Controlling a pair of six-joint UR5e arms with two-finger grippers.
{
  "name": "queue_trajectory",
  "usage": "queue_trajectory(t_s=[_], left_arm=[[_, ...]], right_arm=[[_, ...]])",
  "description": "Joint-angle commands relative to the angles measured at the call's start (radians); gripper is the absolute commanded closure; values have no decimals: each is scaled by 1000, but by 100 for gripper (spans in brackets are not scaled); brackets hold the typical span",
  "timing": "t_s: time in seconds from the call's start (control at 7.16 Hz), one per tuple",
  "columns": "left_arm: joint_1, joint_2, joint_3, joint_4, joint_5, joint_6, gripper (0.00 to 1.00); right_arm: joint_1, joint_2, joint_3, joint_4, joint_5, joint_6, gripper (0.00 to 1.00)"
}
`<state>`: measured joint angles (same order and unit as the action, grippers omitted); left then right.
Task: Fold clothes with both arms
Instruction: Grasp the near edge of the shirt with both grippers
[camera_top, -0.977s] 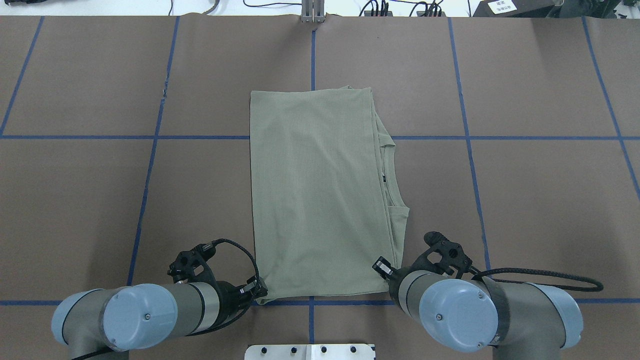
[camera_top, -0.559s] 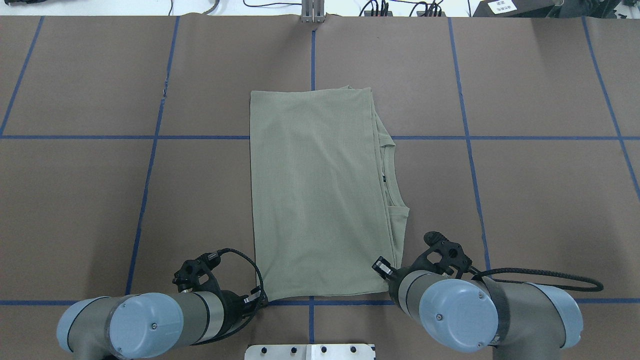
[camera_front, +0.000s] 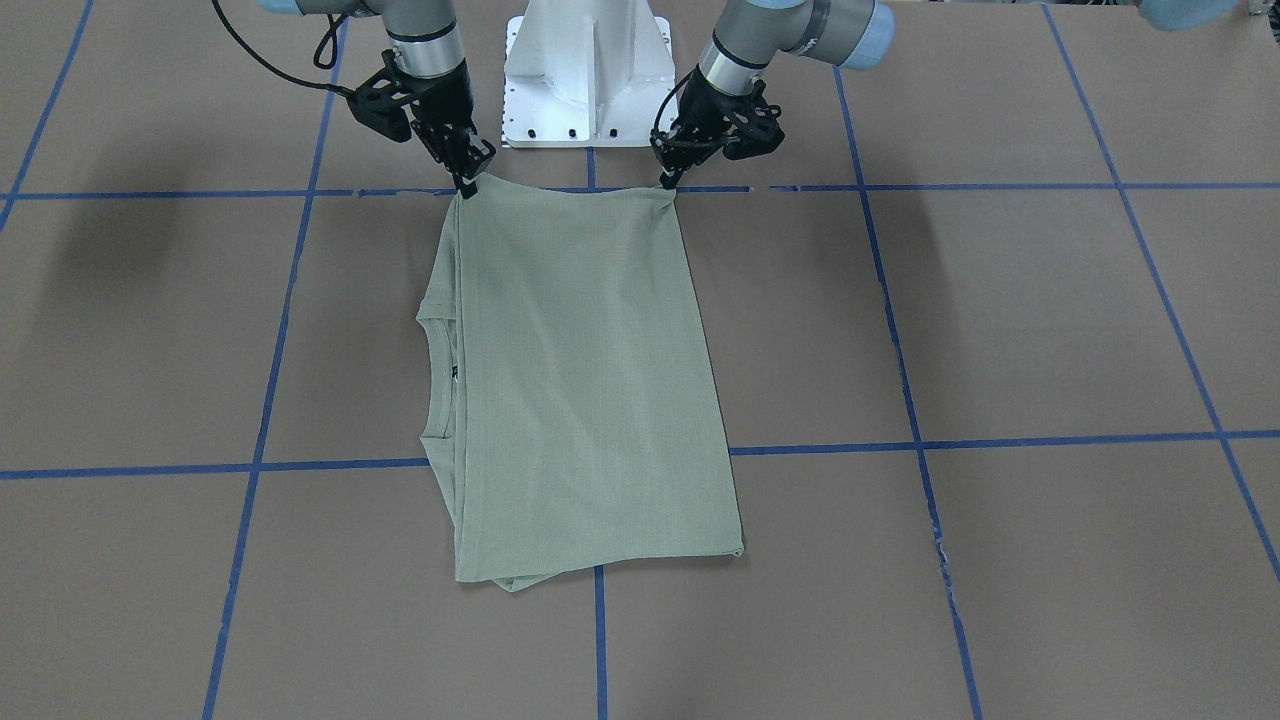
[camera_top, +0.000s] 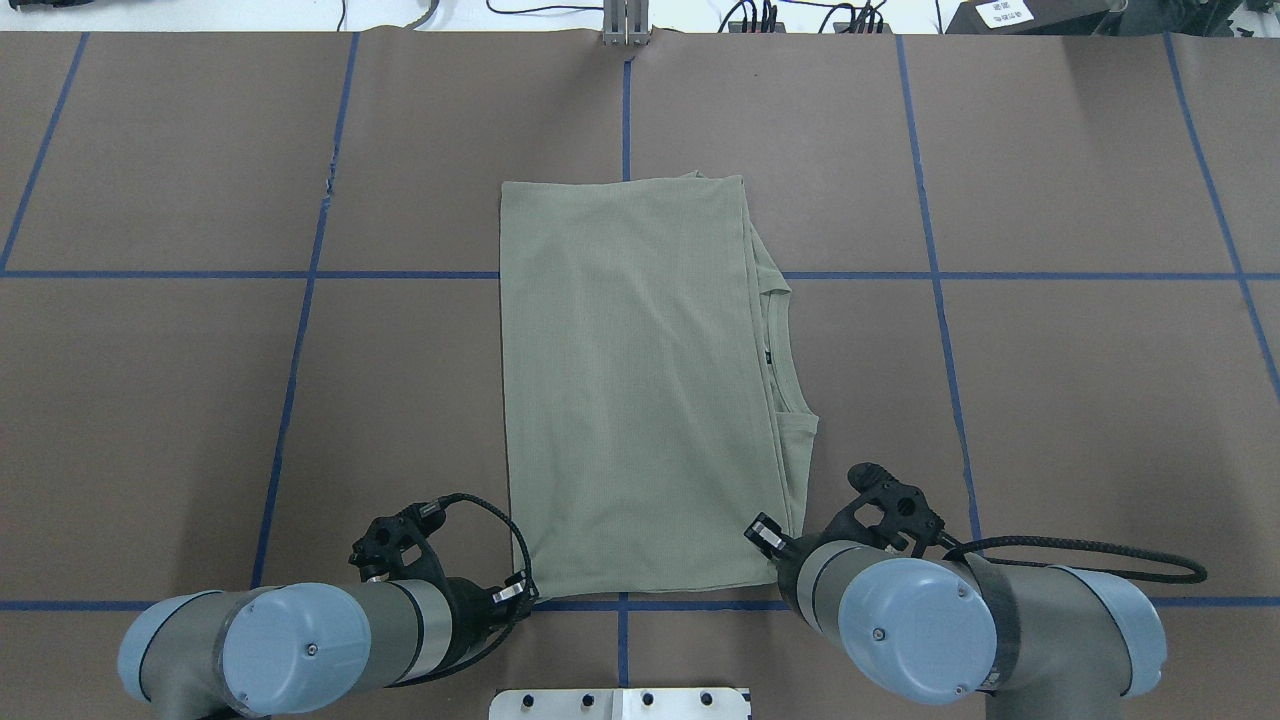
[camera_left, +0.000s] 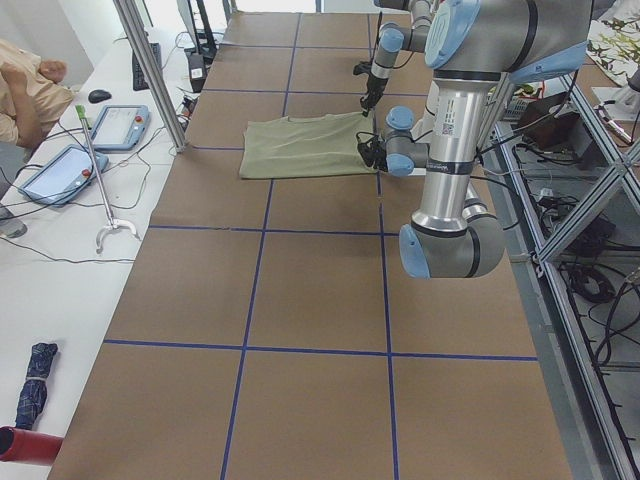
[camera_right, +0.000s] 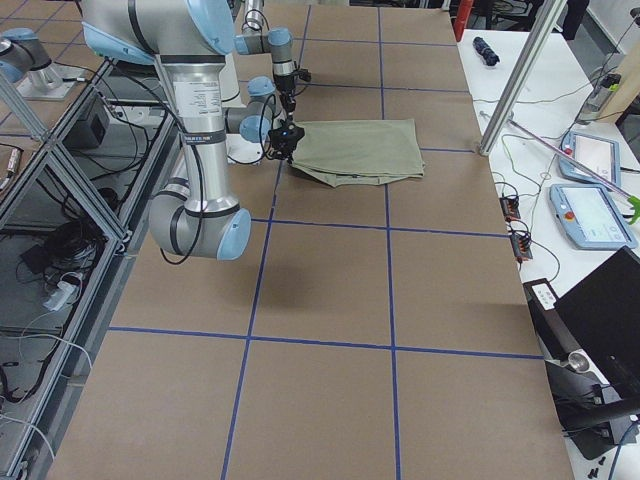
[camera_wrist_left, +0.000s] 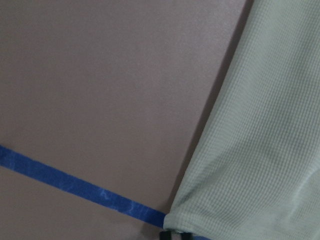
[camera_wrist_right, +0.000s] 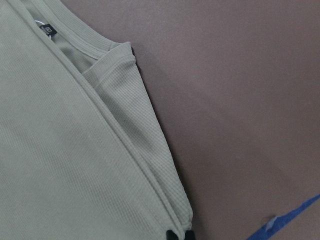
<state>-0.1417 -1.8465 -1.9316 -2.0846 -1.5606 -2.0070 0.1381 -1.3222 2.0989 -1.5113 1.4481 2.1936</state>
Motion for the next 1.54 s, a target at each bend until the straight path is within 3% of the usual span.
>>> queue_trajectory(t_s=[0.0,0.14,0.28,0.42,0.7,1.12,1.26,1.4], left_arm=[[-10,7,-59,1,-1,2,100],[2,15,-66,1,1,1,100],[8,13,-41,1,-1,-2,73],[11,1,-8,1,-3,-4,58],[8,-3,6,1,-1,-1,54],[4,-5,37,1,-3,4,56],[4,-11,37,1,-4,2,73],[7,-16,36,1,-4,2,100]], right_arm=[[0,0,7,0,0,0,100],[0,0,7,-1,0,0,100],[0,0,7,-1,0,0,100],[0,0,7,-1,0,0,100],[0,0,7,-1,0,0,100],[0,0,7,0,0,0,100],[0,0,7,0,0,0,100],[0,0,7,0,0,0,100]])
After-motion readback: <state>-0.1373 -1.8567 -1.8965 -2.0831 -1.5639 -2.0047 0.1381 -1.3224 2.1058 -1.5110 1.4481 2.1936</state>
